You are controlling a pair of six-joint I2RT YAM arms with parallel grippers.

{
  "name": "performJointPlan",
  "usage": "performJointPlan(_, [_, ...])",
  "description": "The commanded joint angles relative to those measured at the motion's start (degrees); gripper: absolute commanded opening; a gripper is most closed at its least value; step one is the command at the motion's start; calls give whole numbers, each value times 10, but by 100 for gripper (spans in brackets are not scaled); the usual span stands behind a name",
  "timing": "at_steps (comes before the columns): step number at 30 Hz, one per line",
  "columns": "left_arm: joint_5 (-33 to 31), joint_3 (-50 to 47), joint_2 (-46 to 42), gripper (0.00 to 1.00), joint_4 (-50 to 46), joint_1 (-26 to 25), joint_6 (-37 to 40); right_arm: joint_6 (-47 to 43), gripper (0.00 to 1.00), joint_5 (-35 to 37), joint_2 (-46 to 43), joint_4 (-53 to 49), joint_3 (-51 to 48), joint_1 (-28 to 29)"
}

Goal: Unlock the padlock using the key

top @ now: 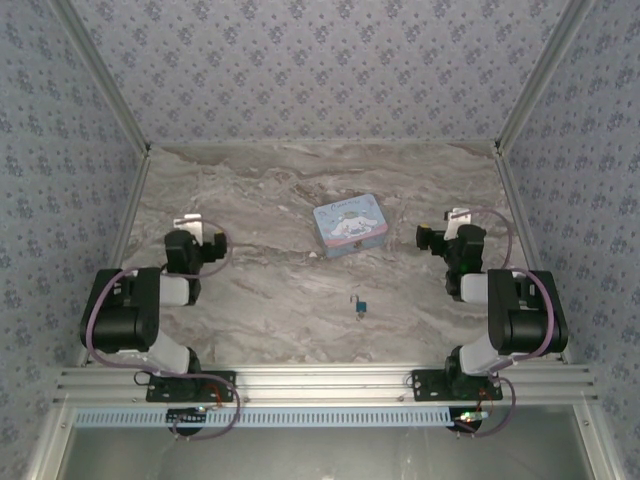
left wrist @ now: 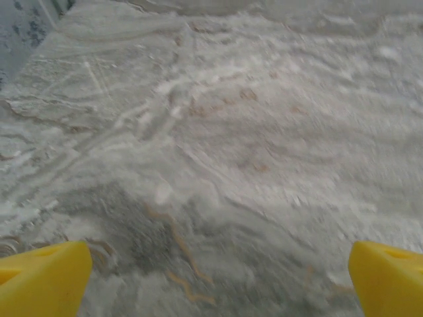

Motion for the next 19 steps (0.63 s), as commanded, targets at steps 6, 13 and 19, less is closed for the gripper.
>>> performJointPlan(6, [26, 20, -5, 100, -10, 8, -23, -9, 100, 12, 2, -8, 3, 3])
performJointPlan(13, [25, 20, -6, 99, -10, 6, -22, -8, 100, 10, 2, -11, 5, 1])
performJointPlan(19, [23, 20, -6, 99, -10, 5, -21, -8, 100, 9, 2, -9, 4, 1])
